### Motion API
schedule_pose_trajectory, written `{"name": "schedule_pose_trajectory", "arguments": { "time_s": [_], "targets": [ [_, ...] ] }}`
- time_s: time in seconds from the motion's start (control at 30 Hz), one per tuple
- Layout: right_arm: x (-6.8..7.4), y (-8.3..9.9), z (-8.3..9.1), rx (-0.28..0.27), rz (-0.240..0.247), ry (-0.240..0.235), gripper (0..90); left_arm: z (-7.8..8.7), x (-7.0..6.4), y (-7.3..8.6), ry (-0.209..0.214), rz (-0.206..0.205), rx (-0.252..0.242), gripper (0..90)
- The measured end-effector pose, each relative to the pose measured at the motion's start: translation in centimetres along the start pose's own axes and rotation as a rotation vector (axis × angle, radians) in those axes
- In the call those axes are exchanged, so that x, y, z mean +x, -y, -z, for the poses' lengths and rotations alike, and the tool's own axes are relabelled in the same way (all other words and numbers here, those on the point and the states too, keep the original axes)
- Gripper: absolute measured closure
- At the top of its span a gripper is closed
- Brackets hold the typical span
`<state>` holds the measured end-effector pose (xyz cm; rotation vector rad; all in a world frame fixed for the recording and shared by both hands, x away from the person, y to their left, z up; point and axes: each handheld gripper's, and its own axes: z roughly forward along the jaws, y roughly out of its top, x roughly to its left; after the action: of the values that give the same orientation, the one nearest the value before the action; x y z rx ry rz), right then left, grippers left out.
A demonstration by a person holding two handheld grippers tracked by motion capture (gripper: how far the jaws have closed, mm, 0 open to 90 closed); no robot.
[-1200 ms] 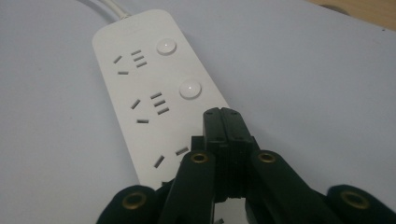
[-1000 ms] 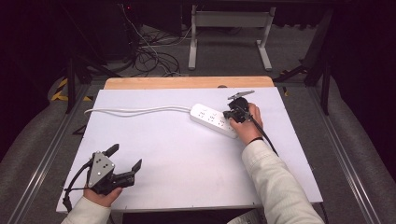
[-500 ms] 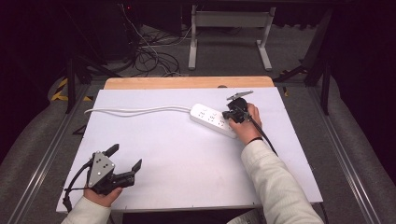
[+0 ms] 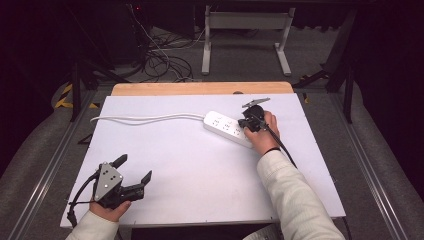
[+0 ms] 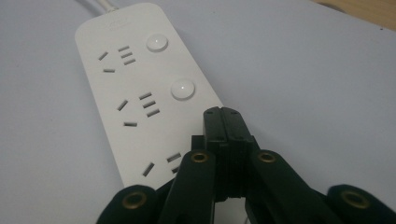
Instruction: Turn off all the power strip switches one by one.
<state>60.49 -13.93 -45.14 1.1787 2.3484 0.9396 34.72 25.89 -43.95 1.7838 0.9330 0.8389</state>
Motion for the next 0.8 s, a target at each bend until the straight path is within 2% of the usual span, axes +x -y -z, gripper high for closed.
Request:
{"name": "schedule_pose_trajectory", "arguments": {
  "time_s": [0.17,0.2,0.33,0.6,0.8],
  "targets": [
    [0.03,0.02,0.00,-0.001,-0.005,0.001,90.0,0.01,-0.01,0.00,0.000,0.000,0.000,12.8],
    [0.18,-0.03,-0.01,0.001,0.009,0.012,90.0,0.01,-0.01,-0.01,0.000,0.000,0.000,12.8],
    [0.35,-0.14,-0.03,0.009,0.017,0.020,90.0,0.04,0.00,-0.01,-0.002,0.000,-0.002,12.8],
    [0.51,-0.35,-0.05,0.025,0.011,0.032,90.0,0.05,0.01,-0.02,-0.001,-0.001,-0.002,12.8],
    [0.33,-0.36,-0.04,0.026,-0.011,0.023,90.0,0.05,0.00,-0.02,-0.001,-0.001,-0.003,12.8]
  ]
}}
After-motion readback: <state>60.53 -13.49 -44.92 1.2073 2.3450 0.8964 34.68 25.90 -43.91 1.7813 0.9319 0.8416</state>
